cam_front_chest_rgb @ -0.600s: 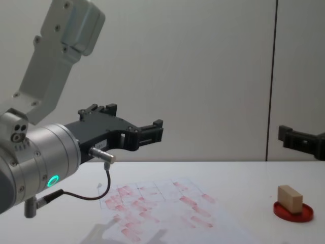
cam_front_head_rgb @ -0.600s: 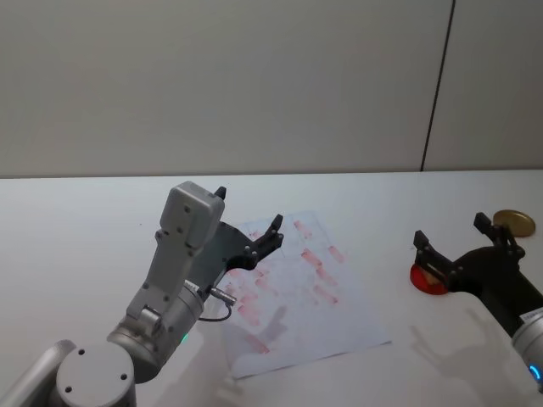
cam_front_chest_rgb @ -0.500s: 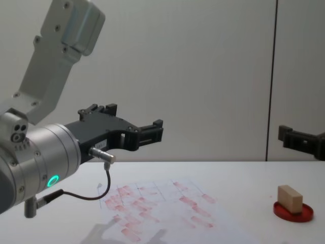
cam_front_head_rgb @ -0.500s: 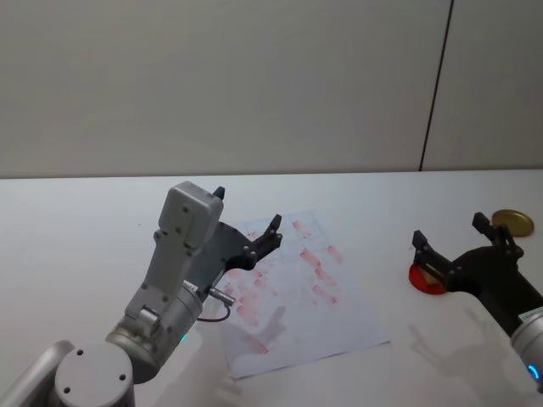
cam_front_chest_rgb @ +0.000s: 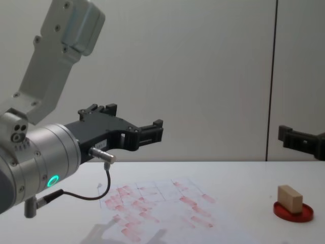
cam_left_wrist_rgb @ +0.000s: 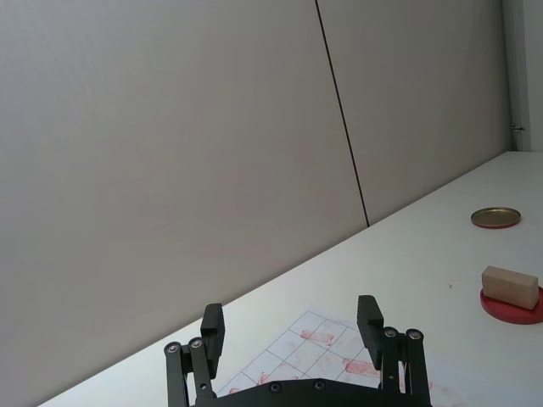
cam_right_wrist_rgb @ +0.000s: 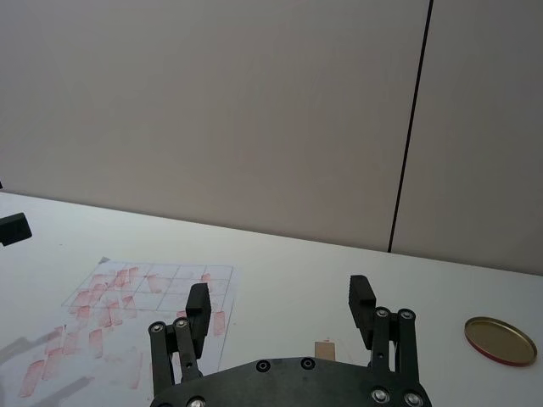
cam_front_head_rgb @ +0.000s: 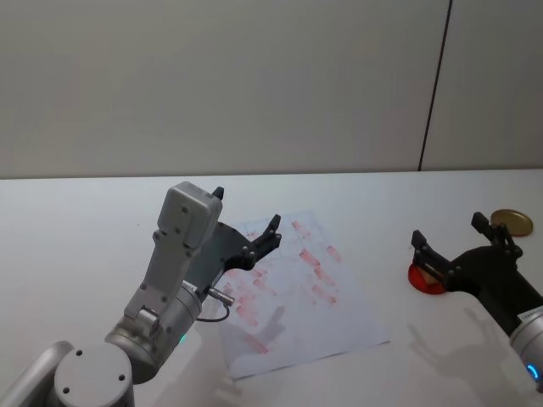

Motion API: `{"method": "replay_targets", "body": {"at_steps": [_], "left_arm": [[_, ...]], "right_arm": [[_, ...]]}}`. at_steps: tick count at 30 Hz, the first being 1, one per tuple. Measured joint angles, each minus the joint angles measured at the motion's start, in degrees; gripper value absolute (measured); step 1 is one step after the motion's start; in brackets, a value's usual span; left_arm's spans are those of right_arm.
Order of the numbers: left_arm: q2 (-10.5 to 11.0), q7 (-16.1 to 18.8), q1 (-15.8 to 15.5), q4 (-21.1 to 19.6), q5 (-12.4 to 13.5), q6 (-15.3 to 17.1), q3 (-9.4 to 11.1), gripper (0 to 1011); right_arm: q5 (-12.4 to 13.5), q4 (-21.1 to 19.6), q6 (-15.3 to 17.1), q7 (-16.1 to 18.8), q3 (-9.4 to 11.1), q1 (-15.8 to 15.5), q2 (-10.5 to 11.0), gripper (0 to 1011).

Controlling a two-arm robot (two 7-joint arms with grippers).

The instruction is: Use the one hand to pick up the stamp and affix it onto the A4 paper.

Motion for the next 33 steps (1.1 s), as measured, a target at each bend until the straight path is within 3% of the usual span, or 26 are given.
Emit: {"method": "replay_targets", "body": {"at_steps": [16,23,33], "left_arm": [[0.0,0.0,0.0,0.0,0.0,0.0,0.0,993],[0.0,0.0,0.0,0.0,0.0,0.0,0.0,993],[0.0,0.0,0.0,0.0,0.0,0.0,0.0,993]], "right_arm": [[-0.06,0.07,0.34,-0.06,0.03,0.16,-0.11,1001],[-0.34,1.01,2.72,-0.92,0.14,1.38,-0.76,1001],[-0.45,5.42,7.28,-1.95,0.43,5.11,-2.53,1001]]}}
